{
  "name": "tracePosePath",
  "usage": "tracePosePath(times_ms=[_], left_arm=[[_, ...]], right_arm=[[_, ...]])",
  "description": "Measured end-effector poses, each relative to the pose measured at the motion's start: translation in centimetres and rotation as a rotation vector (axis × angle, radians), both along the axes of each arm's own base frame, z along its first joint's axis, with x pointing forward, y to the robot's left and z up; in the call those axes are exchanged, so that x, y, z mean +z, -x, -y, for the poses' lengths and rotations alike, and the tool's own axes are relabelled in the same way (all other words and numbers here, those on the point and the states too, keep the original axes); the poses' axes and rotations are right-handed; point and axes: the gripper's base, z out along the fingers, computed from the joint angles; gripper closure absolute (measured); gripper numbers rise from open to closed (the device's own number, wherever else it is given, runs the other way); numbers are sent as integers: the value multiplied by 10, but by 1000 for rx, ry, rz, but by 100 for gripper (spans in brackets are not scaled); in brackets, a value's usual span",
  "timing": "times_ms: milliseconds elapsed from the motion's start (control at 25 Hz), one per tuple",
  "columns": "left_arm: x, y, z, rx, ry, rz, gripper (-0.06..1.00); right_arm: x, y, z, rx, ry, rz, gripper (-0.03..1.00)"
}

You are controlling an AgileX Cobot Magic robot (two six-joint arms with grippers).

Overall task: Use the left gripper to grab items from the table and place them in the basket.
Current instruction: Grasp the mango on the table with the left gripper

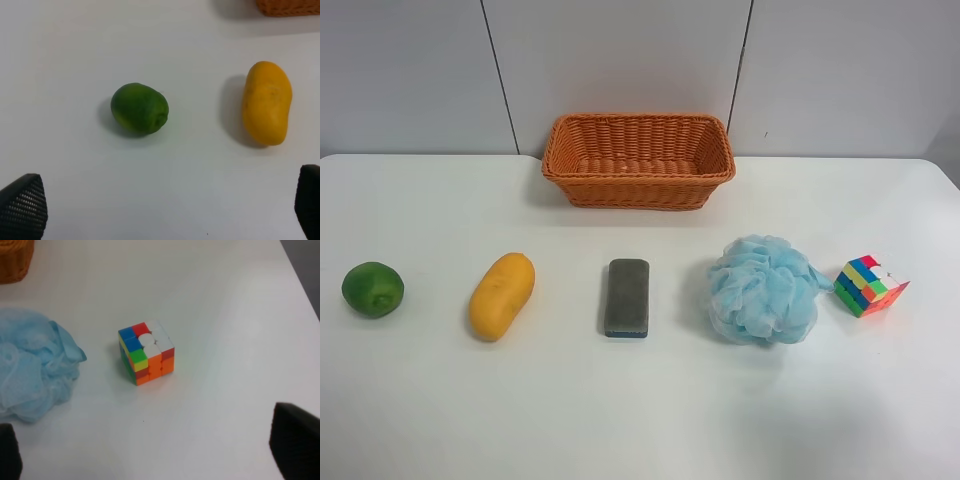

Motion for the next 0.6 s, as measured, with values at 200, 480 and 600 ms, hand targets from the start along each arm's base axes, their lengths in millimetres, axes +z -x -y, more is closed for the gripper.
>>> tracePosePath(times_ms=[200, 480, 600], left_arm=[[2, -2, 0, -1, 2, 26, -5], [39, -38, 2, 8, 8, -143, -5], [59, -72, 3, 9, 3, -262, -5]], right_arm=[[0, 0, 0, 0, 0, 0, -3], [0, 0, 0, 0, 0, 0, -3], [0, 0, 0, 0, 0, 0, -3]])
